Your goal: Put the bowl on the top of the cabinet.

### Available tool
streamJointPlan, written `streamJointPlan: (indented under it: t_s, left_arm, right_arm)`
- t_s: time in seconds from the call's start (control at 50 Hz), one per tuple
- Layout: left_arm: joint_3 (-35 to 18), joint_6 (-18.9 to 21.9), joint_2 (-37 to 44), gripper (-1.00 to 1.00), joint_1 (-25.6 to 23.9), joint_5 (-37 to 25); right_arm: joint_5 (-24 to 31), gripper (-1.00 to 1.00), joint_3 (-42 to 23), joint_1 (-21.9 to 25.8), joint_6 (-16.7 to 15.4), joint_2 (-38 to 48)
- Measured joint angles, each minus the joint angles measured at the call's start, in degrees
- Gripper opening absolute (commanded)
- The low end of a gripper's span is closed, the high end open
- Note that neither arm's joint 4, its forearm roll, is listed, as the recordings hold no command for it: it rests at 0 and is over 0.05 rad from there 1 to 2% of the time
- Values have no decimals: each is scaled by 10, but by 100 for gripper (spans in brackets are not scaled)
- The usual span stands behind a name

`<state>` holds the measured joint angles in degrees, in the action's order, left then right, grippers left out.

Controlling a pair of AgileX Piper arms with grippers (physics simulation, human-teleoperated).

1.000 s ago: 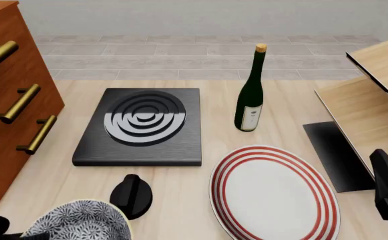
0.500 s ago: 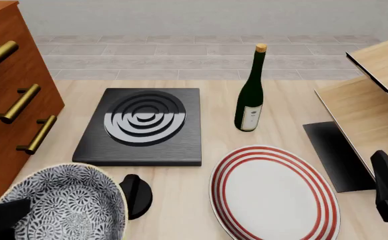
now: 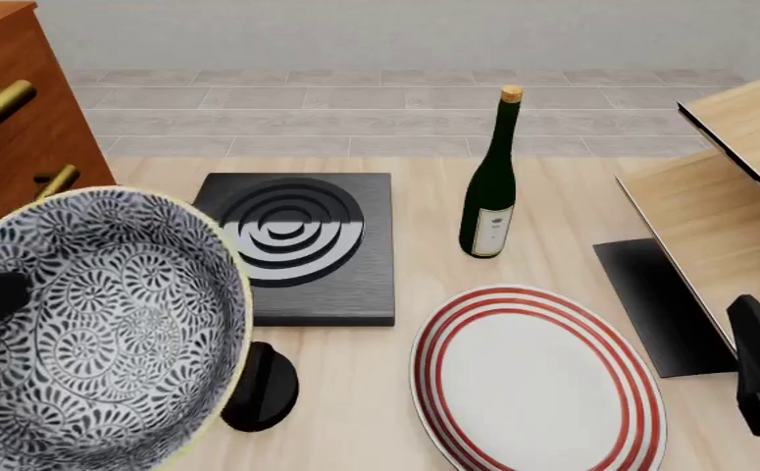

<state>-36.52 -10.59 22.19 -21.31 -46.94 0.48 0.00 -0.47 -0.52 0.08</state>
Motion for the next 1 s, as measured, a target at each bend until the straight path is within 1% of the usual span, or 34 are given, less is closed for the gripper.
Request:
streamJointPlan:
  t_s: [0.1,0.3,0.44,0.64,0.86,1.0]
  left_arm:
    - [-28,1,19,-100,-9,12]
    - [-65,1,50,-100,-19,37]
    - [-87,-15,67,-100,-12,55]
    - [-117,-25,108,-100,34,71]
    - [-161,-32,158,-100,93,68]
    - [-186,-40,187,-100,115,62]
  right_arm:
    - [0,100,0,0,1,0]
    - [0,100,0,-1,3,0]
    - [0,100,0,-1,3,-1]
    - [-1,100,0,-2,3,-1]
    - [0,100,0,-1,2,-1]
    - [0,100,0,-1,1,-1]
